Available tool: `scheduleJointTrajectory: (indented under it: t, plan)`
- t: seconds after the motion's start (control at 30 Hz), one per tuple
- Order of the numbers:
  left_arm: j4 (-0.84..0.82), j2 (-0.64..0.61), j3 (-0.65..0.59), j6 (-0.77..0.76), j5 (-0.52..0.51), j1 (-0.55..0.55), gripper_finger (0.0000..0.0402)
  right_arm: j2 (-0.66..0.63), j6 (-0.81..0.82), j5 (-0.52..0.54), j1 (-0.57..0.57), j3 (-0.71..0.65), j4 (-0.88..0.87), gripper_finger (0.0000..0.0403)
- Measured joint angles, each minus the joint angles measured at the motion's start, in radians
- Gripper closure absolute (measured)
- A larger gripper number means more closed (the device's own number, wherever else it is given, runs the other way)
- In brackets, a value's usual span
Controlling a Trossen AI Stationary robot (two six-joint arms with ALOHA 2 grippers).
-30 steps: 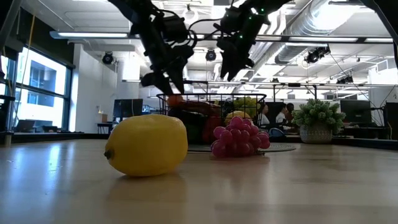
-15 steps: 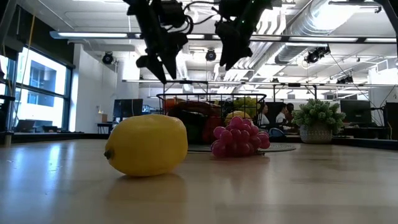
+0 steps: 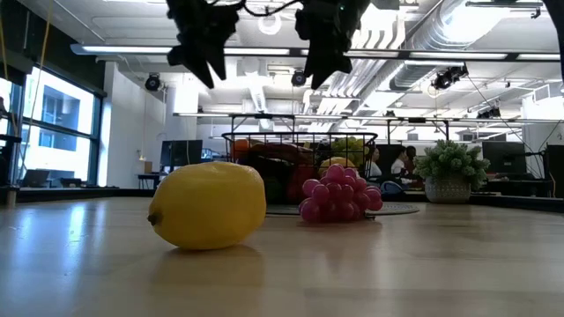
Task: Build produce basket
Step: Put the yellow lemon into the wire basket
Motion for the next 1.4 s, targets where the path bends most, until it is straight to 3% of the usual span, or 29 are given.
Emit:
scheduleJointTrajectory:
  t: [0.23,0.53,0.7,0.83,1.17,1.4]
  plan:
    - [-0.004,-0.136,-0.159,-0.045,0.019,-0.052,0.0190,0.000,0.135,-0.003,0.099,0.000,-0.003,0.0190]
    - [-0.005,-0.319,-0.322,-0.097,0.058,-0.140,0.0190,0.008,0.112,-0.038,0.242,0.000,0.018,0.0189]
    - [-0.011,-0.387,-0.339,-0.127,0.060,-0.151,0.0190,0.015,0.099,-0.037,0.315,0.000,0.041,0.0189]
    - [-0.011,-0.424,-0.339,-0.127,0.067,-0.156,0.0190,0.027,0.004,-0.031,0.380,0.000,0.063,0.0189]
    - [-0.011,-0.444,-0.339,-0.124,0.067,-0.156,0.0190,0.073,-0.415,0.032,0.533,-0.001,0.148,0.0189]
    - [-0.016,-0.444,-0.339,-0.123,0.068,-0.163,0.0190,0.115,-0.442,0.033,0.596,-0.001,0.220,0.0189]
